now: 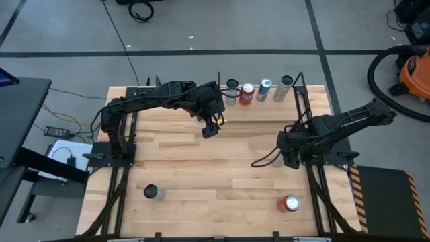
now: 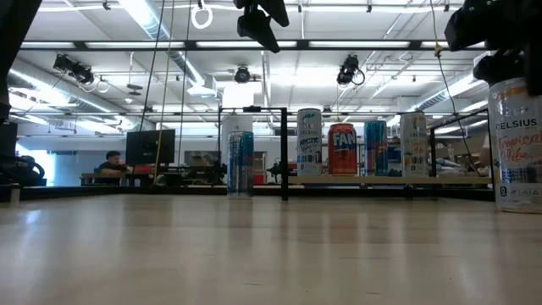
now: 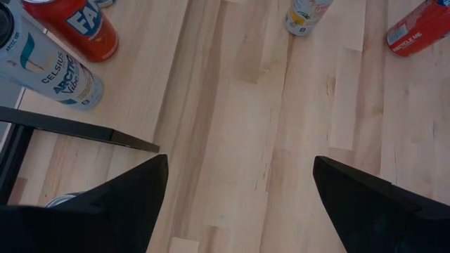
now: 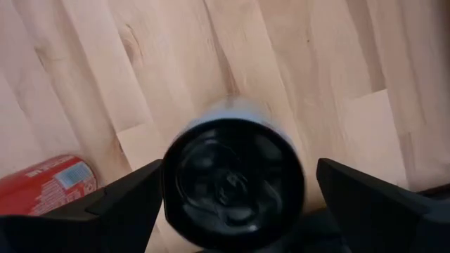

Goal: Place canned beverage on shelf
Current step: Put the white yellow soda can on the shelf aligned with the other white yellow soda can

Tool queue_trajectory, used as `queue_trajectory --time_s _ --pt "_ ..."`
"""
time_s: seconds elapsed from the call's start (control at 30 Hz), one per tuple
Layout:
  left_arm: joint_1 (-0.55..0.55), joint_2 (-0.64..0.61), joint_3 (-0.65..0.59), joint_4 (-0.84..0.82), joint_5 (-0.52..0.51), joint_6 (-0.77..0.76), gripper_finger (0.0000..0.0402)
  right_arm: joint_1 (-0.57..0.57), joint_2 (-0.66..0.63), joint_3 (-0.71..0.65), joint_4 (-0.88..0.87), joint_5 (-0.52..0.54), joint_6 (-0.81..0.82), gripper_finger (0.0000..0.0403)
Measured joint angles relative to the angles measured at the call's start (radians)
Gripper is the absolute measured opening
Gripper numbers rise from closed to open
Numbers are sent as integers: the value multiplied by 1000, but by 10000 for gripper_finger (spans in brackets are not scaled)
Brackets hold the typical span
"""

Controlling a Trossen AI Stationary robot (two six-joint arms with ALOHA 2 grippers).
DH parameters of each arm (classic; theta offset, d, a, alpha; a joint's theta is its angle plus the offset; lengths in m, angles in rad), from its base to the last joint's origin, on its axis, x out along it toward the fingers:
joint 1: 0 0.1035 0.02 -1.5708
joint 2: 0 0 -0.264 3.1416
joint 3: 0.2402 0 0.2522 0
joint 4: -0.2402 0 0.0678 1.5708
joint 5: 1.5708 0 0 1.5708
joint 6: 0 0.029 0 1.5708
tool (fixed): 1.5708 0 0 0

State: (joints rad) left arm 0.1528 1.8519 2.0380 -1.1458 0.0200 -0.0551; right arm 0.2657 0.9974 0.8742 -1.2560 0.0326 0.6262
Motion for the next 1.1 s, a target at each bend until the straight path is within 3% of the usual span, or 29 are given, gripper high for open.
queue_trajectory --time_s 0.27,0.53,0.8,1.1 --pt "0 0 0 6 0 15 357 0 0 -3 7 19 8 361" --pt "0 0 0 11 0 27 357 -2 -1 -2 8 19 -10 263" --pt "1 0 0 7 0 28 357 -70 0 54 -36 -4 -119 263" --pt "1 0 0 4 0 49 357 -214 0 195 -232 28 -318 263"
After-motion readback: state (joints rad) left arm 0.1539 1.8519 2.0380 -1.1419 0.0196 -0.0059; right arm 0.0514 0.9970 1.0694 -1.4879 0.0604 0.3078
